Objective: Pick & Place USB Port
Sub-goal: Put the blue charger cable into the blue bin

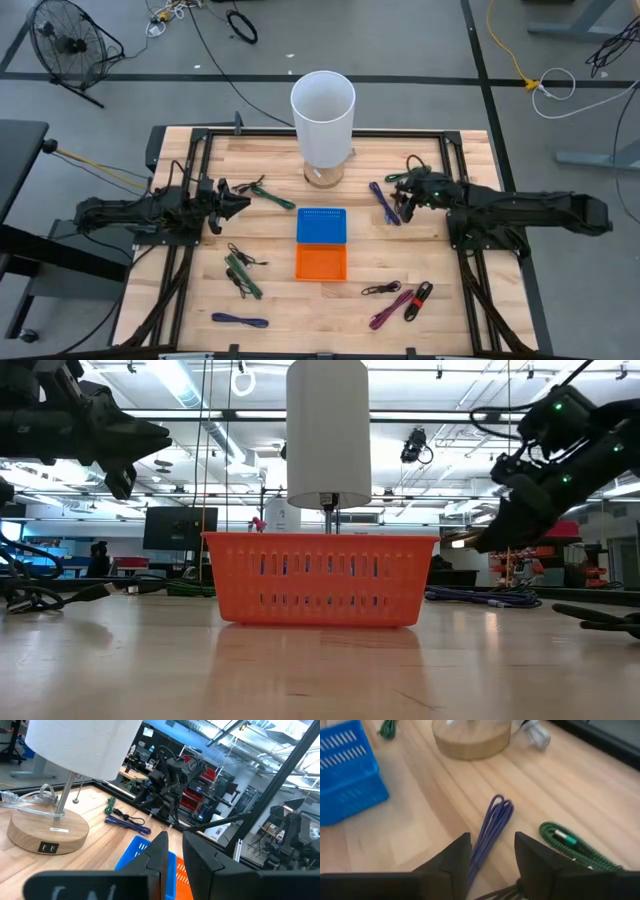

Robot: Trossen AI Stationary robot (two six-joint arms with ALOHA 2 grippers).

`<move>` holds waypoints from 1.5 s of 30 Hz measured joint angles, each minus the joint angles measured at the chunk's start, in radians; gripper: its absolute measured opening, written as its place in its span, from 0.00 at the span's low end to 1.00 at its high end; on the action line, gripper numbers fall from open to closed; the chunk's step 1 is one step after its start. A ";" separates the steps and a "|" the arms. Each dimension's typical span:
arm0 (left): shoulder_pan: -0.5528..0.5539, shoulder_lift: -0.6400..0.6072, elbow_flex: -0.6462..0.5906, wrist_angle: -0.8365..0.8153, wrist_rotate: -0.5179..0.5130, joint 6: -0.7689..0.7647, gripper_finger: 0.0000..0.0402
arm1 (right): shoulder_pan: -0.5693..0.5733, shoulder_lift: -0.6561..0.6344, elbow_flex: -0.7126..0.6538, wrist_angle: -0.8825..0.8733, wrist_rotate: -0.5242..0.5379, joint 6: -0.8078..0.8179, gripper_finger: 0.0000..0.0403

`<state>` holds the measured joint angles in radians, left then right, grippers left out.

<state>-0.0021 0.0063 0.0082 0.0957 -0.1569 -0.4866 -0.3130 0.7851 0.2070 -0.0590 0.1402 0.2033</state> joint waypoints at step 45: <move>0.000 0.000 0.000 -0.001 -0.079 0.000 0.15 | 0.001 0.492 0.001 0.289 0.032 0.043 0.67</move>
<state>-0.0023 0.0063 0.0082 0.0952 -0.2358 -0.4862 -0.3122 1.2773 0.2076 0.2303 0.1722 0.2464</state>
